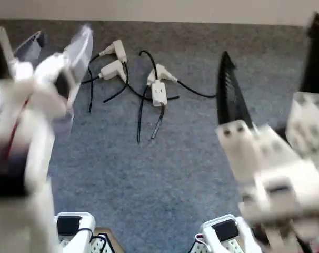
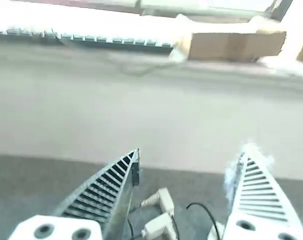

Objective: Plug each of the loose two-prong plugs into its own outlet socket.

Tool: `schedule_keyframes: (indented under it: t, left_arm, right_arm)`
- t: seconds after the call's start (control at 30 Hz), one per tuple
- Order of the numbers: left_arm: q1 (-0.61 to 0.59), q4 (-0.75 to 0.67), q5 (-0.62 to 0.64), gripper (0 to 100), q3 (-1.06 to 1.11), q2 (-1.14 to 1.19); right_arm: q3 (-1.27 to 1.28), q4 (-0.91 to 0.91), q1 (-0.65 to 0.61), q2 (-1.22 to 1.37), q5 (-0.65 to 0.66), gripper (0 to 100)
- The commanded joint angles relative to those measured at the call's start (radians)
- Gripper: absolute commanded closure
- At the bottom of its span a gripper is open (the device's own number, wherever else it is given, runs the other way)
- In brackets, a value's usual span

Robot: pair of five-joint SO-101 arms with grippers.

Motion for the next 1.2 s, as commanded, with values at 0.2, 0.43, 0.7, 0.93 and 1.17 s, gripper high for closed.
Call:
schedule_keyframes:
  t: [0.2, 0.43, 0.7, 0.93, 1.17]
  left_arm:
    - [0.024, 0.324, -0.020, 69, -0.163, -0.374]
    - [0.022, 0.463, -0.018, 69, -0.162, -0.559]
    - [0.021, 0.637, -0.018, 70, -0.160, -0.662]
    - [-0.035, 0.740, 0.084, 70, -0.159, -0.693]
    - [-0.150, 0.773, 0.100, 70, -0.041, -0.733]
  right_arm:
    - [-0.008, 0.010, 0.018, -0.193, -0.256, 65.9]
    - [-0.008, 0.180, 0.018, -0.315, -0.381, 65.9]
    - [-0.008, 0.384, 0.036, -0.453, -0.583, 65.9]
    - [-0.010, 0.539, 0.519, -0.507, -0.786, 65.9]
    - [0.061, 0.539, 0.232, -0.644, -0.888, 65.9]
